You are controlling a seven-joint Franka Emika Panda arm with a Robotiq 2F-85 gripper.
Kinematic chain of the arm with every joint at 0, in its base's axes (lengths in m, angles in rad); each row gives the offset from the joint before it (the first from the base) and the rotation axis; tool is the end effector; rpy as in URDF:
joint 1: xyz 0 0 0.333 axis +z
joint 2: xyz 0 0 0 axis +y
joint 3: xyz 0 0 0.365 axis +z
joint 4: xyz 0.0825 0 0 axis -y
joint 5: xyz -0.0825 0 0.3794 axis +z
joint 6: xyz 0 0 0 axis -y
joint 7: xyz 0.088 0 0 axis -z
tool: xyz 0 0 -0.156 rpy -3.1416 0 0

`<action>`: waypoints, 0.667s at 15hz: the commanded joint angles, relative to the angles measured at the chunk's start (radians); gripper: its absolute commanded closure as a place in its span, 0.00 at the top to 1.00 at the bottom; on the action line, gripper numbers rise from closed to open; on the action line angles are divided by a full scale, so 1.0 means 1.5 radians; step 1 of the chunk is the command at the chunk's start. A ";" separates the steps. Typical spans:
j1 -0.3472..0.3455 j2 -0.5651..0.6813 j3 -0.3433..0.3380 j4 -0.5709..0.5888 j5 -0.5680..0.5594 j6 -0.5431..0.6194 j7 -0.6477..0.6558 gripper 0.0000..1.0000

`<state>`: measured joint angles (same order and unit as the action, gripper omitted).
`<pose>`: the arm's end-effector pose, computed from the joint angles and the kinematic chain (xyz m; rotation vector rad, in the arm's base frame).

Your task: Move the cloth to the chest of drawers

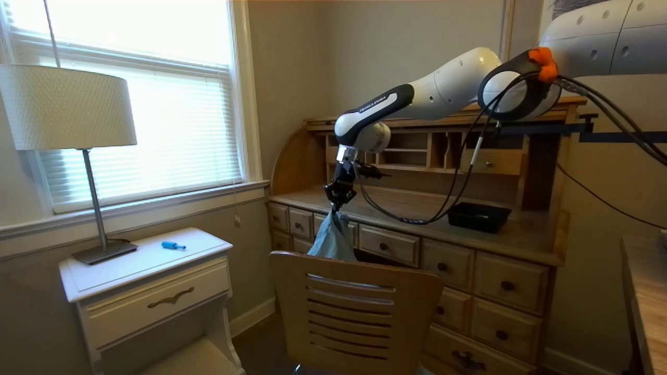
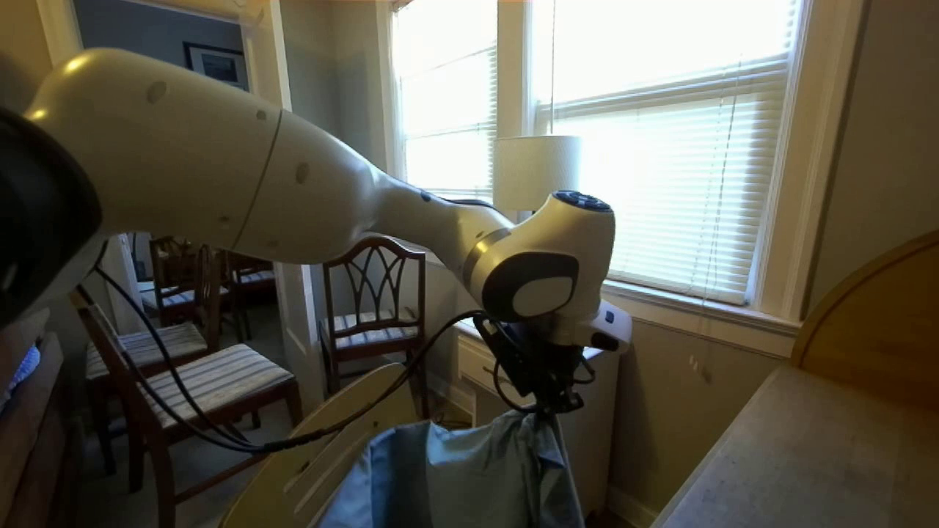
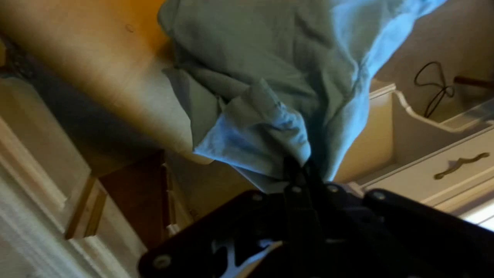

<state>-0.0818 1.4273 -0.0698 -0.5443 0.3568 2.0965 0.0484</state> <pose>0.8614 -0.0642 0.0916 -2.8561 0.4260 -0.1954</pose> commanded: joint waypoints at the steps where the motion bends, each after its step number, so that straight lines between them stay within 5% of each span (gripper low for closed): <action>1: 0.004 -0.003 -0.019 0.000 -0.006 0.007 0.030 0.01; 7: 0.004 0.001 -0.032 0.001 -0.012 0.018 0.036 0.01; 10: -0.015 -0.004 -0.083 0.008 -0.027 0.090 0.049 0.01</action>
<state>-0.0788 1.4270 -0.1419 -0.5448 0.3443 2.1489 0.1040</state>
